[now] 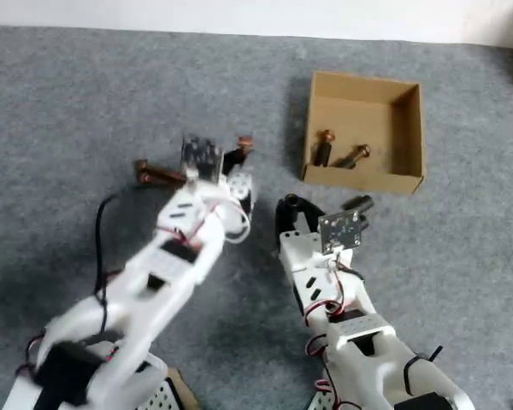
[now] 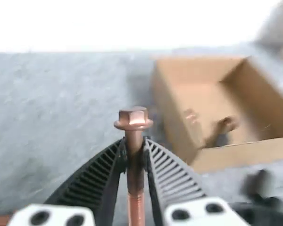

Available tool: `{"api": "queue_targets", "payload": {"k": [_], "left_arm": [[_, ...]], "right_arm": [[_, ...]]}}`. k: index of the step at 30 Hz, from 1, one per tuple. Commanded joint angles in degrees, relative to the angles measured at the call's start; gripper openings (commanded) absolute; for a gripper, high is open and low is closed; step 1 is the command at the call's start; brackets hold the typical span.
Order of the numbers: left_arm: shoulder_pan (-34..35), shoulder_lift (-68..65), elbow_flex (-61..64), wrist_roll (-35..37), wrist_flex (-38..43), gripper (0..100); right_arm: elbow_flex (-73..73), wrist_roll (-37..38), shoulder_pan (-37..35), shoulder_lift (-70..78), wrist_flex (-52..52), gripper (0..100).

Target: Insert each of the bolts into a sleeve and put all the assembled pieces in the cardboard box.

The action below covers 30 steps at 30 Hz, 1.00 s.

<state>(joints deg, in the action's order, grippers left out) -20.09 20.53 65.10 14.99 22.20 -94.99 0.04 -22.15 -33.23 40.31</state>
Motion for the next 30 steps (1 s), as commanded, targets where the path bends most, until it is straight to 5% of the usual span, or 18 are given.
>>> {"api": "queue_targets", "payload": {"k": [1, 7, 17, 30], "left_arm": [[-3.1, 9.6, 3.5, -0.7, 4.5, 0], [-3.4, 20.4, 9.3, -0.4, 4.5, 0], [-3.9, 32.7, 12.3, 17.0, -5.9, 0], [-8.8, 32.0, 14.1, 11.3, -5.8, 0]], "right_arm": [[-8.0, 0.8, -1.1, -1.1, -0.2, 0.4], [-8.0, 0.8, -2.6, -1.1, -1.6, 0.4], [-8.0, 0.8, -5.2, -1.2, -3.2, 0.4], [-8.0, 0.9, -5.3, -1.7, -3.1, 0.4]]}}
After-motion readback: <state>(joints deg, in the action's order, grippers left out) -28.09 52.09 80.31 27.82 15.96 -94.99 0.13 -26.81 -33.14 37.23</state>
